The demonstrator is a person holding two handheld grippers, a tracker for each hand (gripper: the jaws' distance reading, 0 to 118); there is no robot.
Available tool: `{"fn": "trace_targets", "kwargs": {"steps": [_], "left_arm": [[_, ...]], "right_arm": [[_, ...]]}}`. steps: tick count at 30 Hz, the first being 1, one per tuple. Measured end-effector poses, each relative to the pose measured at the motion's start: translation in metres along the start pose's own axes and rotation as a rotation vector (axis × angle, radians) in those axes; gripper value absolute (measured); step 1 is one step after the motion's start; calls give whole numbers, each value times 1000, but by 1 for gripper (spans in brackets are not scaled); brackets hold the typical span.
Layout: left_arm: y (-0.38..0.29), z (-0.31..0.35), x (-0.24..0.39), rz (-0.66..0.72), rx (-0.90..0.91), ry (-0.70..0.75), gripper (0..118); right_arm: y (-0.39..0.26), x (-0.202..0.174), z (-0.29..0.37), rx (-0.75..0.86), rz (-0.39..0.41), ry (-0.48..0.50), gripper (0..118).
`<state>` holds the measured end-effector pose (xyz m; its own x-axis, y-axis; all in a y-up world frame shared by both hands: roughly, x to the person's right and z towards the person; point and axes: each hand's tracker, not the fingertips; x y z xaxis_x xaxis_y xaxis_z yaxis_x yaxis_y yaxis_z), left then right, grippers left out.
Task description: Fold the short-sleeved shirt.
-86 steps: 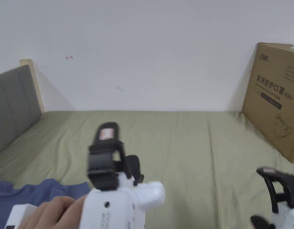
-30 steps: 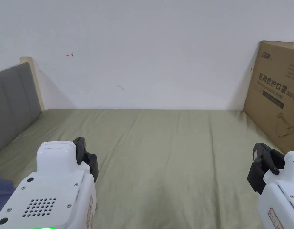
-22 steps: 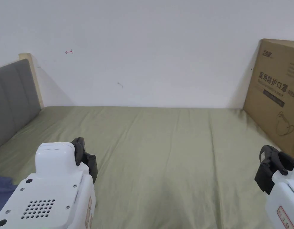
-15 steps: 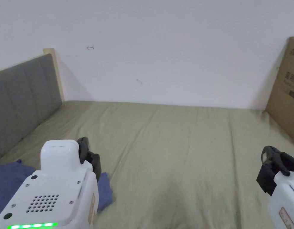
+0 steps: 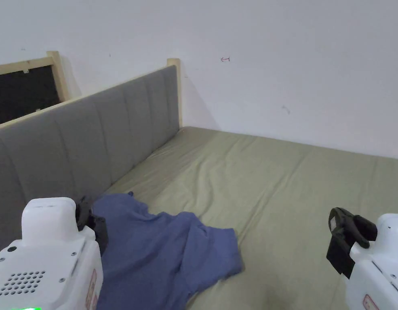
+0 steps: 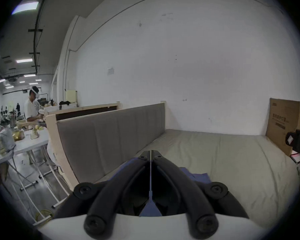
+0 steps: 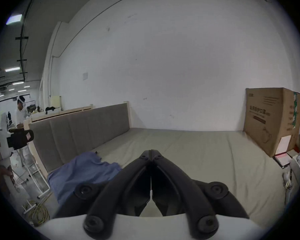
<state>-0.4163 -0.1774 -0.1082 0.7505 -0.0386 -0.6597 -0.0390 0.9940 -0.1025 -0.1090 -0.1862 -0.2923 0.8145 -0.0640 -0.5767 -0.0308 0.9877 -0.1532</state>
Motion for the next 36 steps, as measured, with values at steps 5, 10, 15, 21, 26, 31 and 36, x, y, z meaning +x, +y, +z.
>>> {"fn": "trace_targets", "kwargs": {"steps": [5, 10, 15, 21, 26, 31, 36], "left_arm": [[4, -52, -19, -14, -156, -52, 1], [-47, -177, -55, 349, -881, -392, 2], [-108, -226, -28, -37, -961, -280, 62], [-153, -275, -4, -191, -982, -269, 118], [-196, -310, 5, -201, -1142, -207, 118], [-203, -309, -9, -133, -1144, -243, 118], [-205, -296, -14, -126, -1057, -257, 118]], "right_arm": [[-1, 6, 1, -36, 13, 21, 0], [-6, 24, 1, -106, 44, -7, 0], [-18, 39, -5, -184, 51, -43, 0], [-31, 44, -14, -265, 86, -44, 0], [-40, 43, -24, -322, 96, -24, 0], [-47, 41, -35, -367, 68, 6, 0], [-52, 38, -38, -383, 53, 33, 0]]}}
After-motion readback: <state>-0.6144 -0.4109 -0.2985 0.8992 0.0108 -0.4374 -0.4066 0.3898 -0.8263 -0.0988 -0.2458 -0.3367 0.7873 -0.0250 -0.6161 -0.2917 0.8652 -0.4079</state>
